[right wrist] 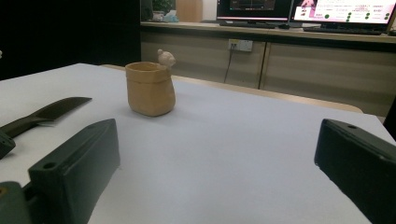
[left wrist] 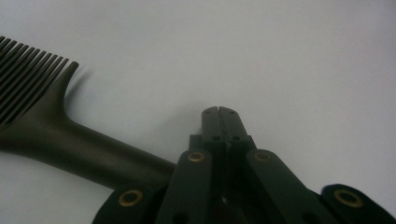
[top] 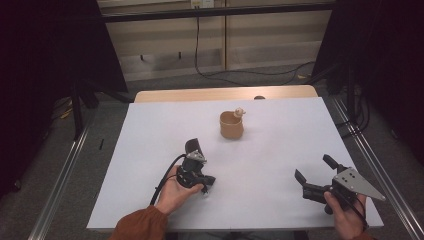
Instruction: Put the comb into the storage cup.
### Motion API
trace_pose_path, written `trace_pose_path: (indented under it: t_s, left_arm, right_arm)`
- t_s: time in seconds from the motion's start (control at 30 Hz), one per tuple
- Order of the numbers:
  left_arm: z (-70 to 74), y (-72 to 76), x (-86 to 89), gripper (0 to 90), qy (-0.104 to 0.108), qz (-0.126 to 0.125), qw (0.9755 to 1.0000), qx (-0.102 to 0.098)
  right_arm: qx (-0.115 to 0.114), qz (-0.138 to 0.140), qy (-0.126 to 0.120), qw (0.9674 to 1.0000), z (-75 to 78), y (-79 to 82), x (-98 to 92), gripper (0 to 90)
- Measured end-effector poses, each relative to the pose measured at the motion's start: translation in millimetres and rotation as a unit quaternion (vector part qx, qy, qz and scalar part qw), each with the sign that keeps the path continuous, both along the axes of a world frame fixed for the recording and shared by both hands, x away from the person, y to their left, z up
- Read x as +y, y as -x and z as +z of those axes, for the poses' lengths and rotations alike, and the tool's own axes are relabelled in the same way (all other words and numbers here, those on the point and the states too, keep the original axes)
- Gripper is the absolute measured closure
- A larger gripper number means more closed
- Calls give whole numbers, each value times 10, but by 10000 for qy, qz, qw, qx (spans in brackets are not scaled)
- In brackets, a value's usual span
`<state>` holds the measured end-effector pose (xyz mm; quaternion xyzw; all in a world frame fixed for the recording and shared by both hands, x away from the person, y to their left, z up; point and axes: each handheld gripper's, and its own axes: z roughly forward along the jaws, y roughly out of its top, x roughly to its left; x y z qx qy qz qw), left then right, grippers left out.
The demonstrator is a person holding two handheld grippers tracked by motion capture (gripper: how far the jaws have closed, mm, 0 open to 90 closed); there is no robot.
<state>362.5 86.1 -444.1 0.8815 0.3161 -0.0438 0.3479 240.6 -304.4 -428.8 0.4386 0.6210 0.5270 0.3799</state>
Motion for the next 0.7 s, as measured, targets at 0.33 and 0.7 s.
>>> trace_pose_path:
  t_s: [0.33,0.7]
  left_arm:
    - [4,16,45,900,-19,-57,10000,-28]
    - [10,56,101,900,-37,28,10000,3]
  right_arm:
    - [1,8,-8,10000,0,1,1,0]
    - [4,32,-5,10000,-1,1,-1,0]
